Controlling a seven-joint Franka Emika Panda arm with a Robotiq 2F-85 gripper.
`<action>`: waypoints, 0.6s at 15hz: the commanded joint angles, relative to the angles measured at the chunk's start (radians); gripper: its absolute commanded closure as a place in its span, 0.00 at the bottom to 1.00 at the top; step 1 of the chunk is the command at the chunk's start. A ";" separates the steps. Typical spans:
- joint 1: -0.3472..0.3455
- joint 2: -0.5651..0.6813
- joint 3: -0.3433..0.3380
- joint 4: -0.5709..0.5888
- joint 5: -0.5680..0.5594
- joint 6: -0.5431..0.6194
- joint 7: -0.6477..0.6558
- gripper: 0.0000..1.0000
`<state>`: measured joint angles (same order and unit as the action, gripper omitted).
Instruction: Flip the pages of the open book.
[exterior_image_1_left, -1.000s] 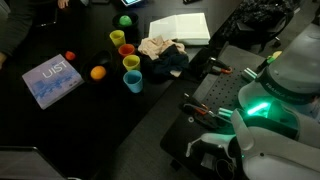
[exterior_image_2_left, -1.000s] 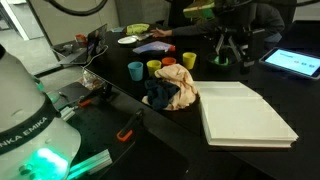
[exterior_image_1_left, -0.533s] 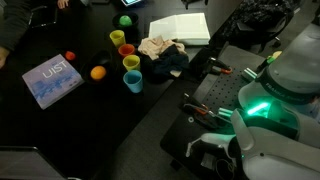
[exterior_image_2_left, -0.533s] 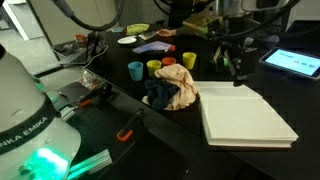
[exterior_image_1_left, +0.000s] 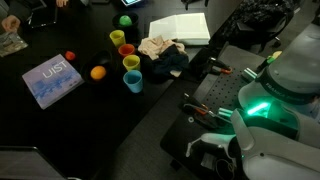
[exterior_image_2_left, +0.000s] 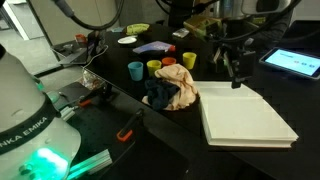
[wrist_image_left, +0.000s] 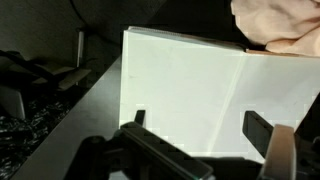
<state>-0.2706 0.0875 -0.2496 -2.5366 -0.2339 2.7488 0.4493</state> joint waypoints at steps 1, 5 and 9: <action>0.000 0.091 -0.041 0.046 0.086 0.045 0.001 0.00; -0.068 0.198 -0.012 0.109 0.350 0.045 -0.156 0.00; -0.318 0.282 0.226 0.192 0.675 0.022 -0.433 0.00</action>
<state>-0.4719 0.2960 -0.1277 -2.4265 0.2649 2.7774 0.1869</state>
